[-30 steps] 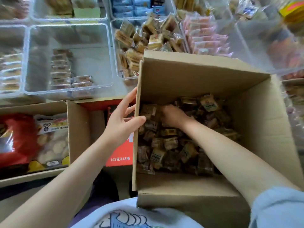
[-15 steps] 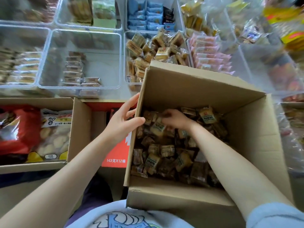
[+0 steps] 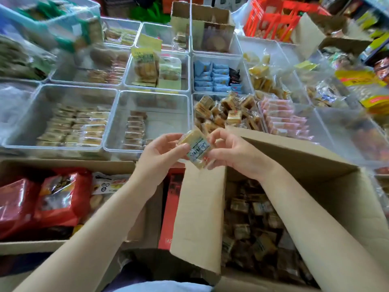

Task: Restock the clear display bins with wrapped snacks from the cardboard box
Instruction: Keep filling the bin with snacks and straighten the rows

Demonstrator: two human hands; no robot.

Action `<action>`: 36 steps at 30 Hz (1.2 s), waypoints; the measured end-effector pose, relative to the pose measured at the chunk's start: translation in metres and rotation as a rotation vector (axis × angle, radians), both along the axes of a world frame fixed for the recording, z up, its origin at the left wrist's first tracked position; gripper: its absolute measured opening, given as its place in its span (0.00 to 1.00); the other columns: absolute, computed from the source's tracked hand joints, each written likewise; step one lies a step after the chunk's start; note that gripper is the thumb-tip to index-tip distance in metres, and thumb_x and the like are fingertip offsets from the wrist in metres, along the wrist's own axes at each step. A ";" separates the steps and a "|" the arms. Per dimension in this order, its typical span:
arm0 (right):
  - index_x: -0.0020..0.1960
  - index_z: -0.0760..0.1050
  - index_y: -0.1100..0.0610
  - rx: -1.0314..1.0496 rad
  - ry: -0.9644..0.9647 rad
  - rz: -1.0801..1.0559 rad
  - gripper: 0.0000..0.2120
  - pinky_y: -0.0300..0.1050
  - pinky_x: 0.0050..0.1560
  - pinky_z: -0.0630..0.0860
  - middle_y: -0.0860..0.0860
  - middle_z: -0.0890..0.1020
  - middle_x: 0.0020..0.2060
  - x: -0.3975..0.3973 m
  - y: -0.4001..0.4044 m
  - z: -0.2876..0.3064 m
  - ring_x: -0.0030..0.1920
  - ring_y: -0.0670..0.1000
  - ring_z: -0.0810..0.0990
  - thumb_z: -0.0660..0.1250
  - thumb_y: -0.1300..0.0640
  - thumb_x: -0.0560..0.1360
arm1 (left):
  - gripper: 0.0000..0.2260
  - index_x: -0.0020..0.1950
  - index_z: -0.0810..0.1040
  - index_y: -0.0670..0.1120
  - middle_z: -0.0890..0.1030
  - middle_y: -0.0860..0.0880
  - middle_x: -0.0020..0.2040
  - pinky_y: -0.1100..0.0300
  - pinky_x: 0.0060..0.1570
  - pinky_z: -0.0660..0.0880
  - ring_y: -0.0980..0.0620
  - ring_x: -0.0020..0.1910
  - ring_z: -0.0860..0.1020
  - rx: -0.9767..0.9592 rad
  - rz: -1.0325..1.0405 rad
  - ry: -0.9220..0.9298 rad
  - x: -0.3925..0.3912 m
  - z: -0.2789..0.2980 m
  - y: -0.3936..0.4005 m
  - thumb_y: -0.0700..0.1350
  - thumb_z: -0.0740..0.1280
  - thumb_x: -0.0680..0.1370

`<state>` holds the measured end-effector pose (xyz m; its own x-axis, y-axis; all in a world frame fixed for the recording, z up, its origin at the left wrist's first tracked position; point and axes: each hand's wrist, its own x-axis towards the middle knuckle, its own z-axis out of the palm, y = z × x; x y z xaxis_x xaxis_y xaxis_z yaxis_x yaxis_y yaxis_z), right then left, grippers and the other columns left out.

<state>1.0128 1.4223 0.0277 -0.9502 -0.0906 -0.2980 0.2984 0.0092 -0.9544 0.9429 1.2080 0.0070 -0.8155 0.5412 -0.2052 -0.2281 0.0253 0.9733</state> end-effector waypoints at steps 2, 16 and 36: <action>0.58 0.70 0.62 0.141 0.011 0.009 0.12 0.50 0.52 0.81 0.57 0.85 0.50 -0.027 -0.028 -0.002 0.50 0.54 0.84 0.70 0.62 0.78 | 0.19 0.61 0.81 0.46 0.86 0.42 0.52 0.46 0.50 0.81 0.41 0.52 0.84 -0.020 0.060 0.035 -0.027 -0.002 -0.024 0.49 0.77 0.72; 0.43 0.75 0.51 0.677 0.104 -0.029 0.10 0.53 0.44 0.80 0.52 0.83 0.39 -0.235 -0.200 -0.053 0.38 0.51 0.80 0.76 0.59 0.72 | 0.13 0.64 0.79 0.57 0.83 0.54 0.54 0.54 0.54 0.79 0.53 0.54 0.81 -0.388 0.117 0.255 -0.227 -0.085 -0.202 0.53 0.69 0.80; 0.52 0.77 0.59 1.527 0.597 0.149 0.12 0.49 0.41 0.72 0.54 0.81 0.41 -0.438 -0.237 -0.169 0.40 0.58 0.79 0.69 0.69 0.71 | 0.20 0.77 0.68 0.52 0.75 0.52 0.72 0.55 0.55 0.77 0.52 0.66 0.76 -1.009 -0.117 0.502 -0.300 -0.175 -0.221 0.51 0.53 0.86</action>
